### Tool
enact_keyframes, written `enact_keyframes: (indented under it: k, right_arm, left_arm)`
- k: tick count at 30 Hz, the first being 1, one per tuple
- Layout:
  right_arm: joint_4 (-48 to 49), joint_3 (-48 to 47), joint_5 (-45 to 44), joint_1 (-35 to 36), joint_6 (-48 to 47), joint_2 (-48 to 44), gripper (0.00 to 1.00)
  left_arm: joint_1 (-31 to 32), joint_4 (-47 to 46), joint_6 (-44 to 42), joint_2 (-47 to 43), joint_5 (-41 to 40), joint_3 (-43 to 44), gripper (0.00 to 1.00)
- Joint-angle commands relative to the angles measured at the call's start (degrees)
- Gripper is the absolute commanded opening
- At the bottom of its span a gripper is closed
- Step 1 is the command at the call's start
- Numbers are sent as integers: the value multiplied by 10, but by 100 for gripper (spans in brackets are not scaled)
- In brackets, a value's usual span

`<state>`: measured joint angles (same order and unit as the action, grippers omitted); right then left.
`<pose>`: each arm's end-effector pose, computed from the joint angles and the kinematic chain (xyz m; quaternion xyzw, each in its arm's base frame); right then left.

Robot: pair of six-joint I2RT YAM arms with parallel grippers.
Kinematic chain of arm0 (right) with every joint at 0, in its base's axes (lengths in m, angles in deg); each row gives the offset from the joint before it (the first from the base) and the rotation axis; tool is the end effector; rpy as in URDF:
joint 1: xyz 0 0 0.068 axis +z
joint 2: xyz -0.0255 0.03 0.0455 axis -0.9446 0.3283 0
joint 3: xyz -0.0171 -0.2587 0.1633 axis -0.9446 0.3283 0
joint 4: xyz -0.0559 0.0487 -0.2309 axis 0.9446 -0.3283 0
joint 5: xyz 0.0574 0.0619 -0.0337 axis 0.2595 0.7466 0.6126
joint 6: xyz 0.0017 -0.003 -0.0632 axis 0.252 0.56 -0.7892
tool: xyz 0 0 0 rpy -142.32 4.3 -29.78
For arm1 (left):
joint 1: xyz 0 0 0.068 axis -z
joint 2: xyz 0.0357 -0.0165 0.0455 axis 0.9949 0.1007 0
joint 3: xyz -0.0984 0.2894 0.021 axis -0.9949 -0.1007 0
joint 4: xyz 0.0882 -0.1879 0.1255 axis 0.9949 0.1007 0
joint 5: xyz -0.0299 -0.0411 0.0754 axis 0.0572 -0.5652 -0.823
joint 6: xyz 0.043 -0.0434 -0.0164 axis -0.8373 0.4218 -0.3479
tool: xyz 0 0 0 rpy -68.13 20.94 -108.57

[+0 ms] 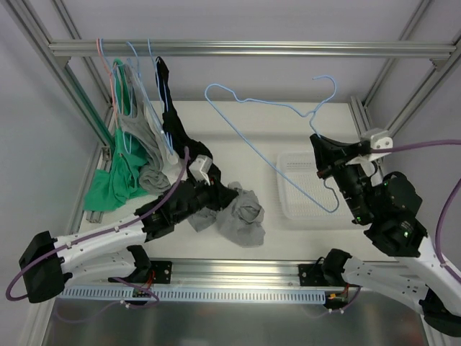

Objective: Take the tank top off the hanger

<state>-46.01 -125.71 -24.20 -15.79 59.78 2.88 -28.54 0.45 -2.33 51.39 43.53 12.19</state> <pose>0.0550 0.0399 0.4863 -0.1585 0.5385 0.1303 0.8173 0.1207 -0.1637 0.3222 0.0710 0.7337 -0.4469 0.5069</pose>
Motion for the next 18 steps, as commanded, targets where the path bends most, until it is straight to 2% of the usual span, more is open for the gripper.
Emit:
enact_keyframes:
  k: [1,2,3,10,11,16,18]
  right_arm:
    - [-107,-32,-125,1,-33,24,0]
    - [-112,-32,-138,1,-44,35,0]
    - [-114,-31,-143,1,-70,40,0]
    - [-109,-60,-179,1,-149,111,0]
    - [-105,-67,-185,1,-161,117,0]
    - [-31,-61,-153,2,-251,142,0]
    - [-3,-62,-141,1,-283,146,0]
  left_arm:
    - [22,-4,6,0,20,-64,52]
    - [25,1,11,0,25,-70,68]
    - [33,14,14,-4,23,-72,98]
    - [42,247,-1,-101,-43,-20,99]
    - [42,294,-6,-105,-41,-10,99]
    - [42,376,-44,-113,38,59,99]
    - [42,407,-46,-129,44,76,99]
